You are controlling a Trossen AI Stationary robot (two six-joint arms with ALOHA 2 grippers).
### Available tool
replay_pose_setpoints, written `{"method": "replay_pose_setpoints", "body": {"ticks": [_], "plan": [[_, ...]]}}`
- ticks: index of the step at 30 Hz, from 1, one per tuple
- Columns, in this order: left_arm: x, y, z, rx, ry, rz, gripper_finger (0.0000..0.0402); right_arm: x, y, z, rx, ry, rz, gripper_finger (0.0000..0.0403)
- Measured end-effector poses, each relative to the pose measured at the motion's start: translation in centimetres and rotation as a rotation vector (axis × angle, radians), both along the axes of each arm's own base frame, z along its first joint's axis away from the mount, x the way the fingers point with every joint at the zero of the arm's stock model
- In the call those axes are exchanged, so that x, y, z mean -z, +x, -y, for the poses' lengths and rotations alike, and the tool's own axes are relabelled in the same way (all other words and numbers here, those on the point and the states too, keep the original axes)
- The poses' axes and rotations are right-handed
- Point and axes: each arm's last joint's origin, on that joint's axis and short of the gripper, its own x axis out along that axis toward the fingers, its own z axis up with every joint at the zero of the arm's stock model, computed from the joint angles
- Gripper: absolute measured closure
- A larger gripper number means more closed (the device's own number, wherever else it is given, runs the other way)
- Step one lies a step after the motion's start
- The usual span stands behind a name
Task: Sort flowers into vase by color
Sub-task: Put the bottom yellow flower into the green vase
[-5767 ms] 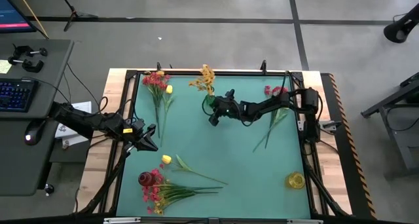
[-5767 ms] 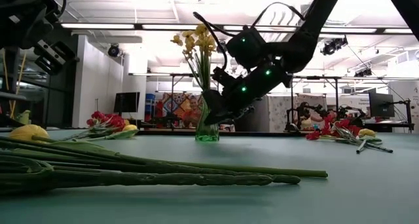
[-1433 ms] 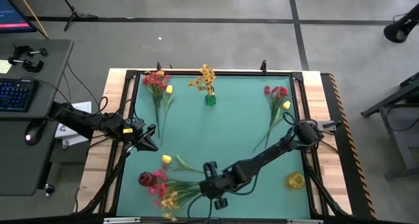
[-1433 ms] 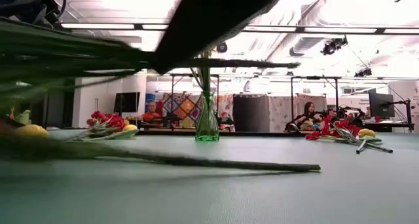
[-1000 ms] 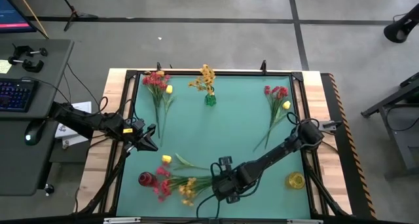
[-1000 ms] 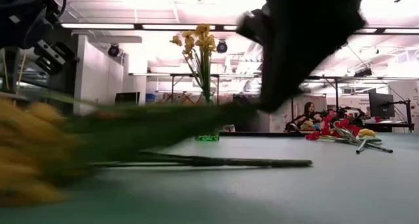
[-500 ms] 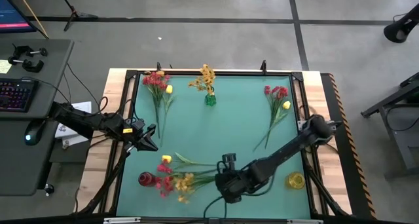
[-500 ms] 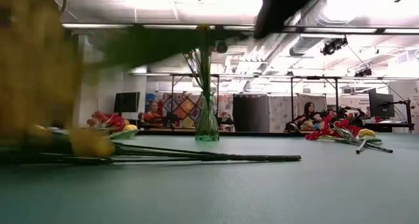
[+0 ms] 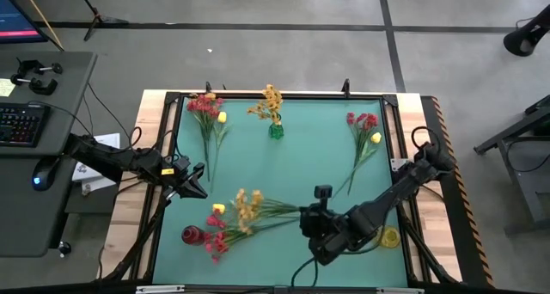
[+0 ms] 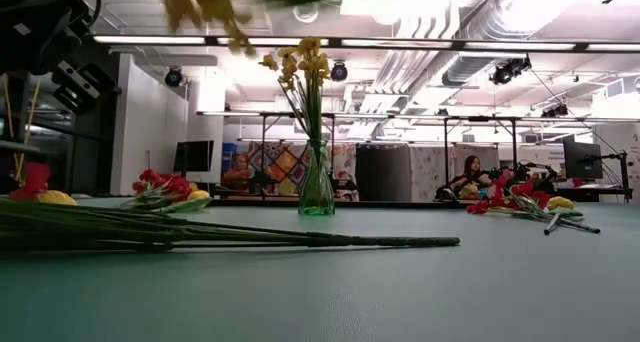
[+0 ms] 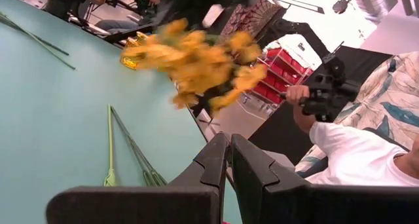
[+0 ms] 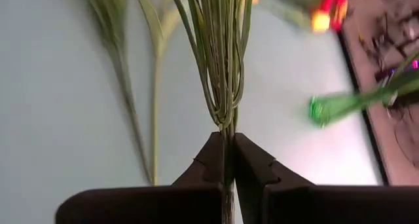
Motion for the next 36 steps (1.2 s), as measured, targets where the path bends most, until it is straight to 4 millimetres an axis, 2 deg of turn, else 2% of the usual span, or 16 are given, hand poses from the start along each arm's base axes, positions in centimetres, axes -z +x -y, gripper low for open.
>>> {"method": "replay_pose_setpoints", "body": {"ticks": [3, 6, 10, 14, 20, 23, 27, 31, 36], "plan": [[0.0, 0.0, 0.0, 0.0, 0.0, 0.0, 0.039, 3.1, -0.9, 1.3, 0.055, 0.035, 0.009, 0.0403], [0.0, 0.0, 0.0, 0.0, 0.0, 0.0, 0.039, 5.7, -1.7, 3.0, 0.085, 0.117, 0.115, 0.0403], [0.0, 0.0, 0.0, 0.0, 0.0, 0.0, 0.039, 8.2, -1.6, 5.6, 0.009, 0.232, 0.39, 0.0403], [0.0, 0.0, 0.0, 0.0, 0.0, 0.0, 0.039, 9.5, -1.0, 9.8, -0.135, 0.326, 0.717, 0.0403], [0.0, 0.0, 0.0, 0.0, 0.0, 0.001, 0.039, 9.3, 0.6, 16.2, -0.253, 0.294, 1.091, 0.0403], [0.0, 0.0, 0.0, 0.0, 0.0, 0.001, 0.039, 8.9, 2.9, 18.5, -0.288, 0.255, 1.153, 0.0403], [0.0, 0.0, 0.0, 0.0, 0.0, 0.001, 0.039, 8.1, 6.1, 21.1, -0.249, 0.153, 1.2, 0.0403], [0.0, 0.0, 0.0, 0.0, 0.0, 0.0, 0.039, 6.7, 8.5, 23.0, -0.221, 0.089, 1.272, 0.0403], [0.0, 0.0, 0.0, 0.0, 0.0, 0.001, 0.039, 5.5, 9.6, 23.6, -0.212, 0.042, 1.306, 0.0403]]}}
